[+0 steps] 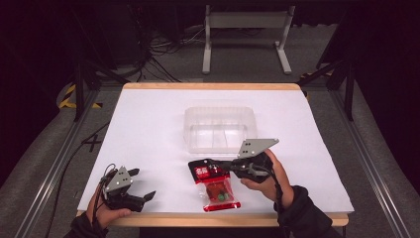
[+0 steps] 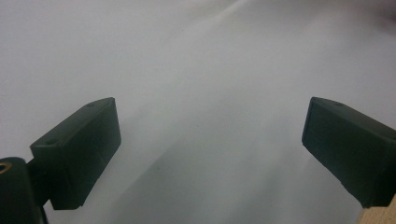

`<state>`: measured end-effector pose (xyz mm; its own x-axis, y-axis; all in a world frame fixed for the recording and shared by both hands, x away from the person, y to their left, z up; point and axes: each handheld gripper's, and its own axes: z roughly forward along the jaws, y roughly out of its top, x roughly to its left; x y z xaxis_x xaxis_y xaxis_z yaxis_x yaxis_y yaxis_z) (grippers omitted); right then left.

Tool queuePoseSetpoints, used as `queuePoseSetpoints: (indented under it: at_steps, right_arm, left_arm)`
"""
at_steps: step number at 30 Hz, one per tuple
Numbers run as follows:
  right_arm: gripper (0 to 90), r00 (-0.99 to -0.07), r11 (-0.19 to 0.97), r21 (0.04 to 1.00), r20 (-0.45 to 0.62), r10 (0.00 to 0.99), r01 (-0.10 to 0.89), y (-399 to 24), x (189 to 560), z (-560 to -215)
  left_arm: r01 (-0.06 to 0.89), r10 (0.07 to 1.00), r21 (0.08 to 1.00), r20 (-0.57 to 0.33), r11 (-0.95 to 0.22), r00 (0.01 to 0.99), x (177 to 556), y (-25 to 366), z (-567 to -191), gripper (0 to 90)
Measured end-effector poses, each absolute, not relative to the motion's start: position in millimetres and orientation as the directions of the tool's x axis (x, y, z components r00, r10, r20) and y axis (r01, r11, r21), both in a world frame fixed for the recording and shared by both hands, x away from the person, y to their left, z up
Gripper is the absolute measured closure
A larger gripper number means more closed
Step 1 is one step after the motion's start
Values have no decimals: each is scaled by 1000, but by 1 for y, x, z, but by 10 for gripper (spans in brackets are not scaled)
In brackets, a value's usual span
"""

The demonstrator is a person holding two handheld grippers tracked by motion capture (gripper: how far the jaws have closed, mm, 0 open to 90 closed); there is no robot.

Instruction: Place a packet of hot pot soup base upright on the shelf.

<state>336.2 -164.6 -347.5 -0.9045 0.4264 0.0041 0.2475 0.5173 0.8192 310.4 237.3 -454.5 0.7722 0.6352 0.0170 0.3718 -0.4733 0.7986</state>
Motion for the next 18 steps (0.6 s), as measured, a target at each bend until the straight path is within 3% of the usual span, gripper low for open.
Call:
queuePoseSetpoints:
  at_steps: [18]
  right_arm:
    - [900,-834,393,894,-39,550,217,-212,330,-308]
  left_arm:
    - [364,634,803,22,-472,773,311,238,-453,51]
